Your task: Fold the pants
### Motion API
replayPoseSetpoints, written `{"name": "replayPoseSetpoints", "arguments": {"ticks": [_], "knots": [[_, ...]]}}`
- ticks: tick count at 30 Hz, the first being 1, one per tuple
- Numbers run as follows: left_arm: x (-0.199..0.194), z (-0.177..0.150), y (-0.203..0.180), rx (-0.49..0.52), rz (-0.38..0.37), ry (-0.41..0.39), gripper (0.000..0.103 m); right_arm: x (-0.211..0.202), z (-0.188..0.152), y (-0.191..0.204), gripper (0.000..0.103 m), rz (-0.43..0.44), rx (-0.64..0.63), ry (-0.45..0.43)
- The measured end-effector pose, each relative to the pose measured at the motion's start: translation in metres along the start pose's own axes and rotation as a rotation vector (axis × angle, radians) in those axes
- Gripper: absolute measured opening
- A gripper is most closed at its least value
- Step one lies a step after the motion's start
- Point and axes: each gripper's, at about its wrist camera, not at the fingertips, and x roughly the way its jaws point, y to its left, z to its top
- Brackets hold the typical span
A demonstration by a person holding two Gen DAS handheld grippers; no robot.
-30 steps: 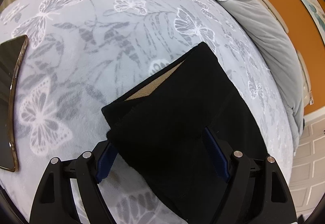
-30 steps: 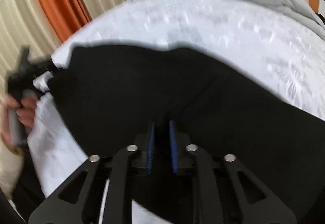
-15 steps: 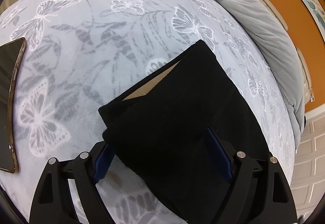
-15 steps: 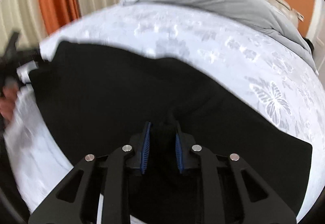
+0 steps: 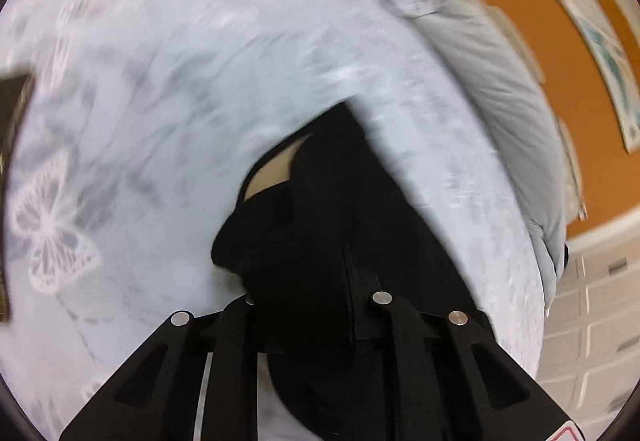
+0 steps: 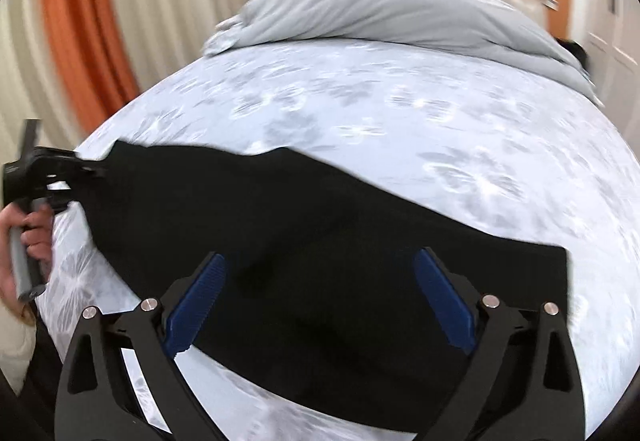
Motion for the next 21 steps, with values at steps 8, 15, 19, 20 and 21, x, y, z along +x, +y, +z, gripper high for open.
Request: {"name": "replayPoseSetpoints", "arguments": {"ticks": [8, 15, 19, 20, 21], "knots": [[-0.055, -0.099, -0.175, 0.585, -0.248, -0.062, 0.031, -0.023, -0.005, -0.092, 0.094, -0.014, 0.344, 0.013], [-0.005, -0.166, -0.176, 0.698, -0.220, 0.188, 0.071, -0.016, -0.008, -0.107, 0.094, 0.053, 0.395, 0.066], [-0.065, -0.129, -0.154, 0.642, -0.329, 0.031, 0.087, -0.003, -0.002, -0.089, 0.094, 0.174, 0.382, 0.079], [-0.080, -0.121, -0.146, 0.614, -0.361, -0.011, 0.087, 0.001, 0.000, -0.081, 0.093, 0.209, 0.383, 0.084], [-0.092, -0.106, -0.139, 0.573, -0.378, -0.060, 0.090, 0.008, 0.002, -0.075, 0.093, 0.246, 0.382, 0.095]]}}
